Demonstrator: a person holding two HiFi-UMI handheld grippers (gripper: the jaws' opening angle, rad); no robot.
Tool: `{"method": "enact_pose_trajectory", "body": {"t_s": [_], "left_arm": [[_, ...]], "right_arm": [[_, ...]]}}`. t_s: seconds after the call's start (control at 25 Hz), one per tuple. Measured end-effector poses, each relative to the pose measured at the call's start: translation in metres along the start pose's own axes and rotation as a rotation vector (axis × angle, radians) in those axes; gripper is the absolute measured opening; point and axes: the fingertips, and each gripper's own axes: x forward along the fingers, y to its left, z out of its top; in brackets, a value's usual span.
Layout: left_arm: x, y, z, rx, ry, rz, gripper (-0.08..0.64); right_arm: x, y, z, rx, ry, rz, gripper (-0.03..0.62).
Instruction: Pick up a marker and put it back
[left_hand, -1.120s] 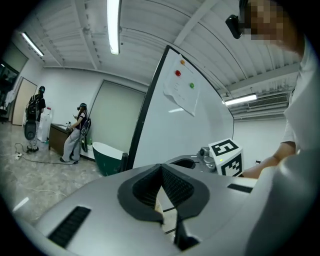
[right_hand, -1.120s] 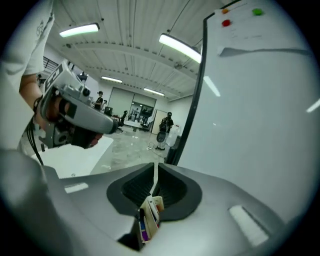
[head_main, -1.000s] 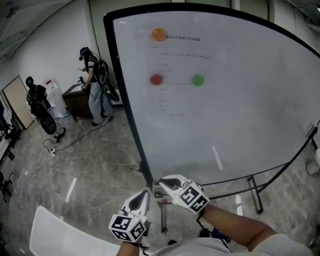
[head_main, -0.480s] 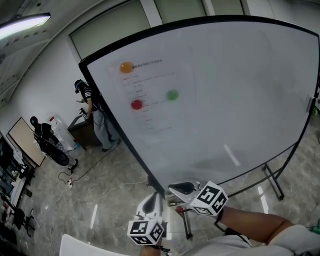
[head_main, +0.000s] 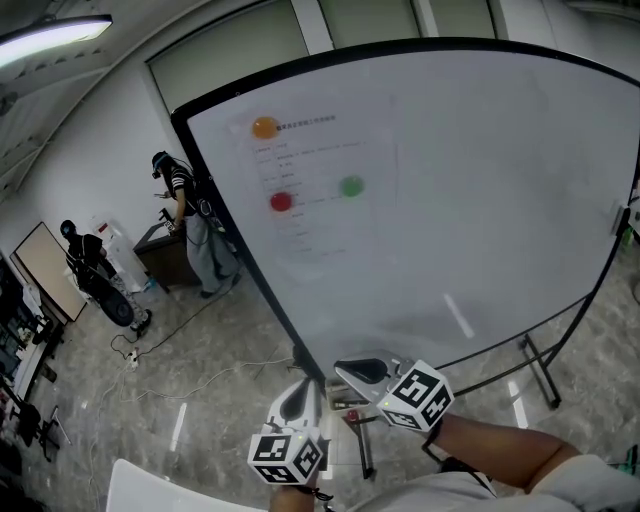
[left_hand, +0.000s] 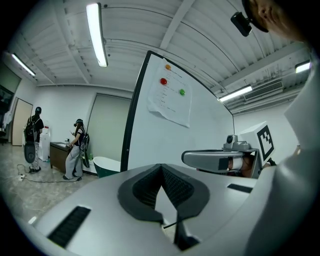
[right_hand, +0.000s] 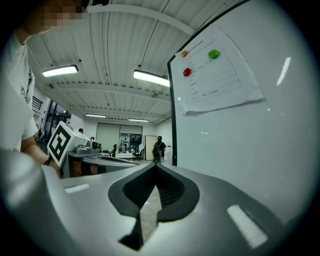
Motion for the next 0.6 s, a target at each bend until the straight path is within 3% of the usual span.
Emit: {"method": "enact_pose_trajectory", "body": {"t_s": [0.6], "left_arm": [[0.001, 0.01, 0.003, -0.048, -0.019, -0.021, 0.002]], "right_arm": [[0.013, 0.008, 0.002, -0.052, 0.018, -0.005, 0.002]]}}
